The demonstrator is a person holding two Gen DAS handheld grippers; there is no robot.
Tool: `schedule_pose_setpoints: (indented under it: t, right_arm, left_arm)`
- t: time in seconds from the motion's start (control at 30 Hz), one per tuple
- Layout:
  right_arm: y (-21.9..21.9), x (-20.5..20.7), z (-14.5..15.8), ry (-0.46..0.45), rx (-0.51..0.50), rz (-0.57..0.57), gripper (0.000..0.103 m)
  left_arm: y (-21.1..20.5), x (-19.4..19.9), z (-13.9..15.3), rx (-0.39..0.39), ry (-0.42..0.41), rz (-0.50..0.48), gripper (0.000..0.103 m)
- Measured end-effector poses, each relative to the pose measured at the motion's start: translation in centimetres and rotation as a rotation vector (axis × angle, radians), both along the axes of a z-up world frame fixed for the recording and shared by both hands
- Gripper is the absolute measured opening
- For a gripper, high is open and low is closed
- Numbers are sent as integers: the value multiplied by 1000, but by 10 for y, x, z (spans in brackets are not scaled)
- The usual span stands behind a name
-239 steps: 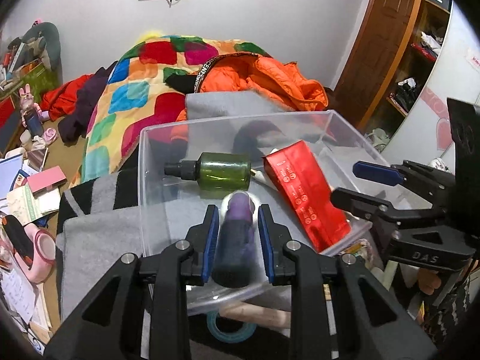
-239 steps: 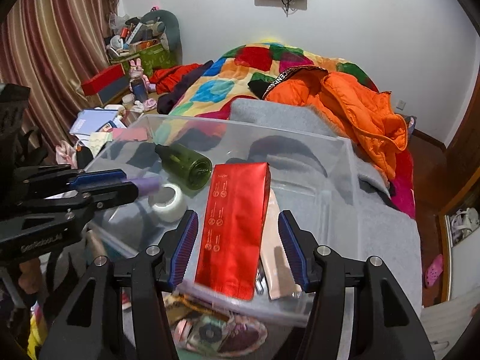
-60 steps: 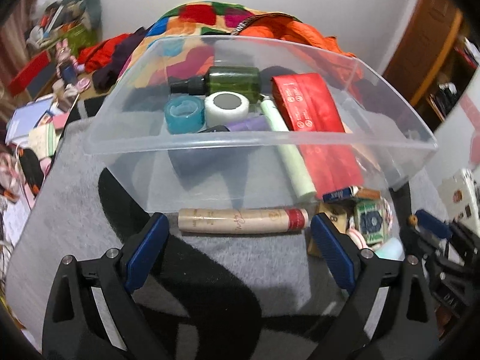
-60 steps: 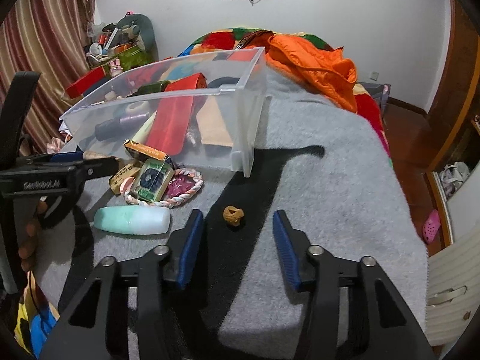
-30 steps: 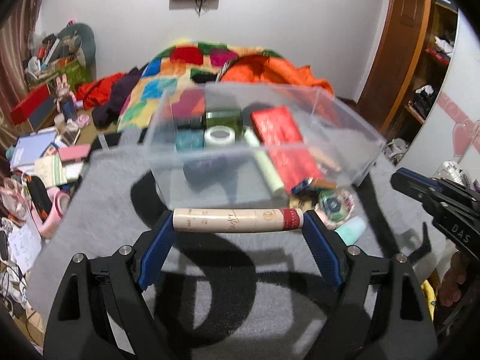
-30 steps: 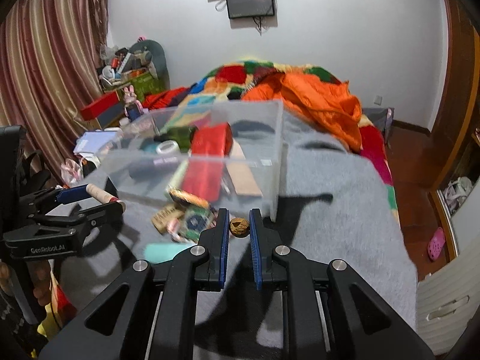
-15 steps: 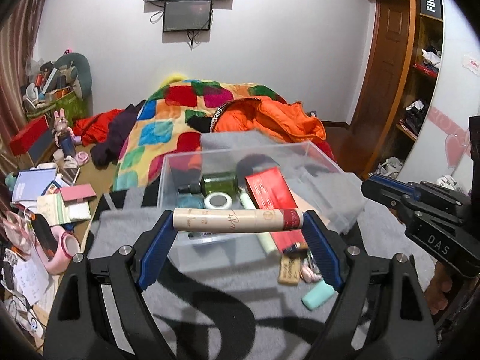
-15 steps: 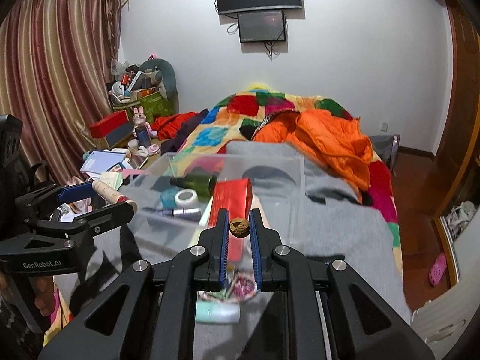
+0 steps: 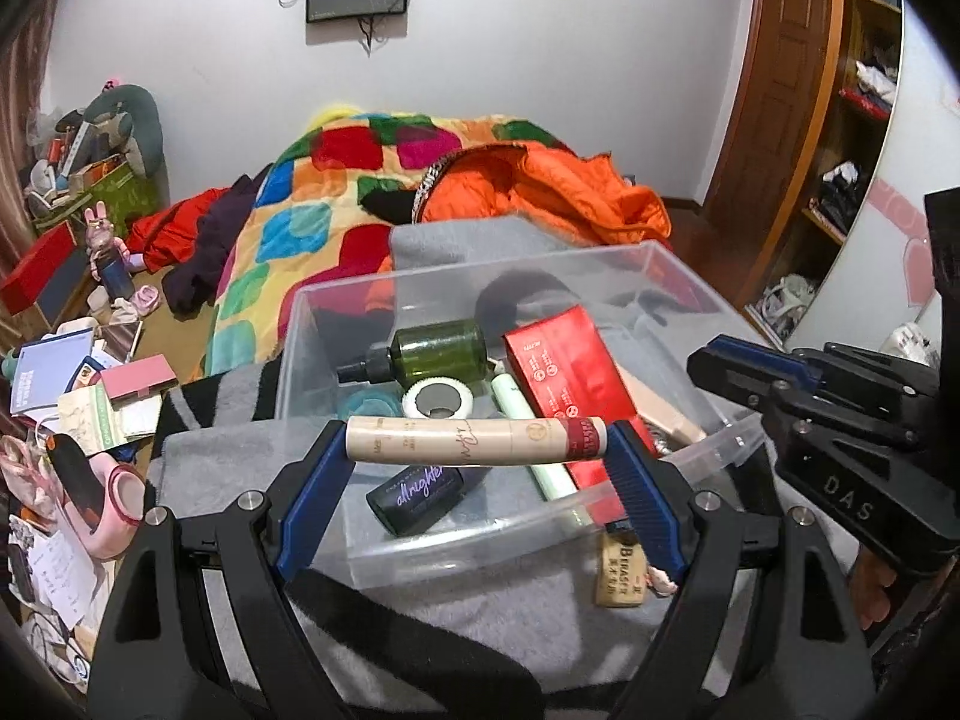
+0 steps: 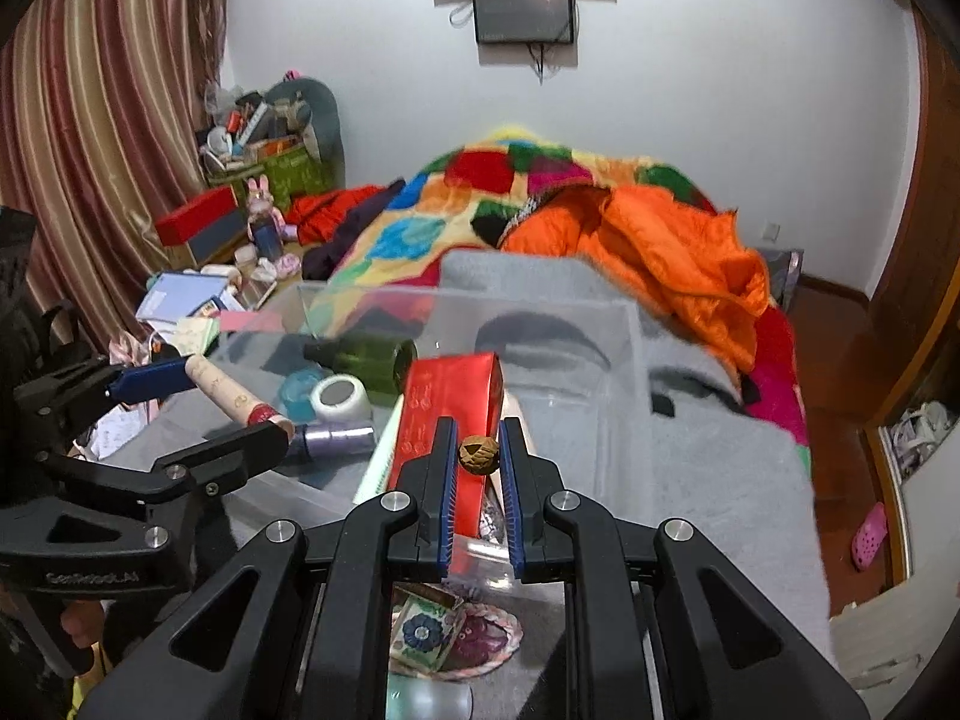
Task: Organize objects
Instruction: 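Drop the brown bead into the box with the right tool while the left tool drops the beige tube in, then grasp the mint roll-on bottle with the right tool while the left tool grasps the beige eraser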
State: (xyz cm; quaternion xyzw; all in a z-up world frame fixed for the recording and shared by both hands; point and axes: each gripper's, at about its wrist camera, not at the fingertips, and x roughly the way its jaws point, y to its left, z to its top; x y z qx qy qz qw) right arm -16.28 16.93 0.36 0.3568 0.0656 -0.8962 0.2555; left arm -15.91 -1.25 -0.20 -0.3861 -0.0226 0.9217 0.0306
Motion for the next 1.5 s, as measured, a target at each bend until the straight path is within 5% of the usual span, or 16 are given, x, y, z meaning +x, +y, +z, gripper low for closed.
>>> schedule_pose_setpoints:
  t: [0.2,0.73,1.27,1.5]
  right_arm:
    - [1,-16,-19,-84,-34,-6,12]
    - [-13,-18,-20,-74,33,-20,13]
    - [18,20,8,21,8,-42,63]
    - [43,50,6,18,4,-47,72]
  left_arm:
    - [0,-13,-12,-8,-26,-9,84]
    - [-2,-13,-10,15,-45,-20,91]
    - [4,39,14,-29,26,-57,95]
    - [13,65,11,-52,46,-89,95]
